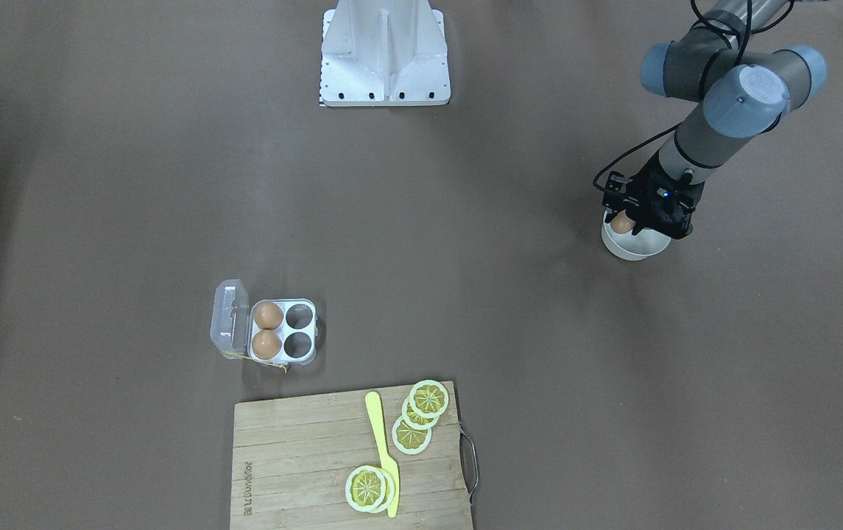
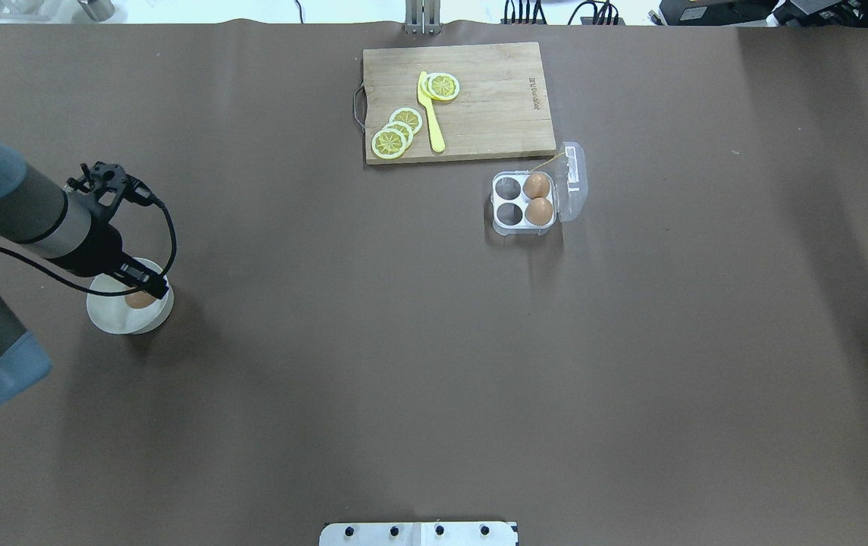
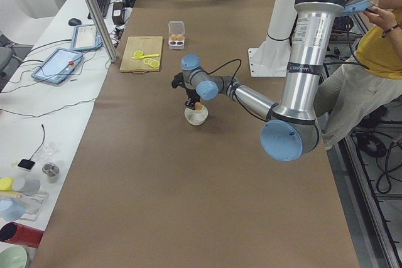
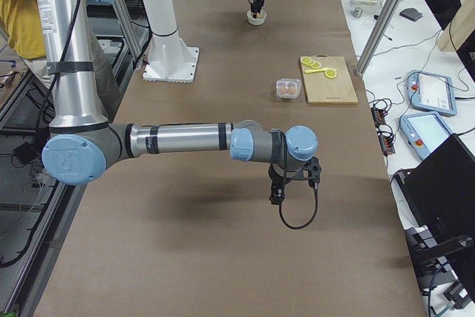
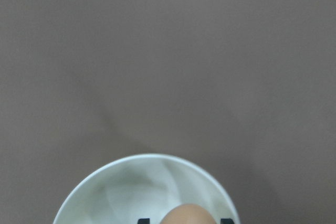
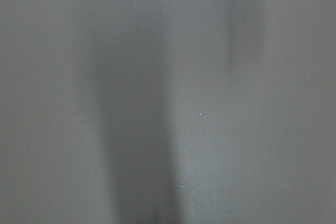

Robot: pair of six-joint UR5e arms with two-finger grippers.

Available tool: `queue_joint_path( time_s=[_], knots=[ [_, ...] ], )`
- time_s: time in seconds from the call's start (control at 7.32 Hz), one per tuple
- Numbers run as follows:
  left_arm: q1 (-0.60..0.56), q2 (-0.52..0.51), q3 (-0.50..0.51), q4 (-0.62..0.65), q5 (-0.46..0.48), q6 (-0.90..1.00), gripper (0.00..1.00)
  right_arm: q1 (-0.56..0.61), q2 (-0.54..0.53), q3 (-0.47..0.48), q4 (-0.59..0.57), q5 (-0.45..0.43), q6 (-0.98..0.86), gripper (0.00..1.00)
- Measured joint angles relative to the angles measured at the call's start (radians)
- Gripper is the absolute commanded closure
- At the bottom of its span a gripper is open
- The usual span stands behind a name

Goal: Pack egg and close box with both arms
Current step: 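Lift the egg with the left gripper and carry it to the egg box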

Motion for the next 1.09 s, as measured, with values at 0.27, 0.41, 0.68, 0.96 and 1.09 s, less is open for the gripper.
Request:
queue_joint_path(
  time_s=[0.27, 0.41, 0.68, 0.96, 1.09],
  knots=[
    [-0.012, -0.196, -0.012, 0.233, -0.001, -0.001, 0.67, -0.001, -0.001, 0.000, 0.000, 0.000, 0.000, 0.00],
    [-0.012, -0.266, -0.009, 0.301, -0.001, -0.003, 0.68, -0.002, -0.002, 0.000, 0.000, 0.000, -0.001, 0.00],
    [-0.008, -0.372, 0.033, 0.341, -0.003, -0.006, 0.70, -0.003, -0.003, 0.000, 0.000, 0.000, 0.000, 0.00],
    [-0.004, -0.482, 0.109, 0.335, -0.007, -0.005, 0.70, -0.004, -0.003, 0.000, 0.000, 0.000, 0.000, 0.00],
    [0.001, -0.539, 0.147, 0.323, -0.008, -0.003, 0.70, -0.004, -0.003, -0.001, 0.000, 0.000, -0.001, 0.00]
  ],
)
